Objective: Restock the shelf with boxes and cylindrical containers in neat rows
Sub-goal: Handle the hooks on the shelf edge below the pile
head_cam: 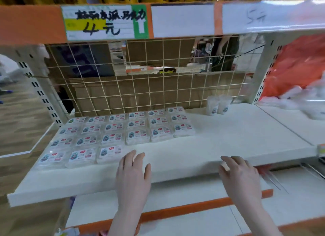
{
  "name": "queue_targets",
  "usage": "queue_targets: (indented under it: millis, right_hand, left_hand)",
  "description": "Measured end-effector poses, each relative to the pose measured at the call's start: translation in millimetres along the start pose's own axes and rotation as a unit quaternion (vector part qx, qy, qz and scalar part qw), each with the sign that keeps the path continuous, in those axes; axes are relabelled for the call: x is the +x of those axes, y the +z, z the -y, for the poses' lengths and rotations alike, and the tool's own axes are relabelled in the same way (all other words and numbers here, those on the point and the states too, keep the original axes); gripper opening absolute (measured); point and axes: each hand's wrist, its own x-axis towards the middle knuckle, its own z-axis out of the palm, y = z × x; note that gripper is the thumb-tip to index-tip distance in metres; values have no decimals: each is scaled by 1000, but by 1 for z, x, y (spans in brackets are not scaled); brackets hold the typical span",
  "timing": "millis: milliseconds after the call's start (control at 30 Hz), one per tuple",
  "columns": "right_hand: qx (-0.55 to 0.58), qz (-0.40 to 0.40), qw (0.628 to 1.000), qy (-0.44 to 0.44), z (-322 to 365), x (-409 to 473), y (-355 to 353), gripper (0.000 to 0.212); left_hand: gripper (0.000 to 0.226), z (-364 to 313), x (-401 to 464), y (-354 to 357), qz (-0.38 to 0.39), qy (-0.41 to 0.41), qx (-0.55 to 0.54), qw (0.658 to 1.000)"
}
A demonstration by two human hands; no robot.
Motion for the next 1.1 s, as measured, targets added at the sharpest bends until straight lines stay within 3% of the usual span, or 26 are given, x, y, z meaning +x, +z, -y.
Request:
queue_targets:
  millis: [567,1100]
  right_hand:
    - [-36,-49,996,61,-103,-4,-73,20]
    - [-71,-47,994,68,-403,85,-146,24]
  left_hand:
    - [39,-137,-18,-5,84,46,-101,990]
    - [38,-450,-18,91,130,67,-136,980]
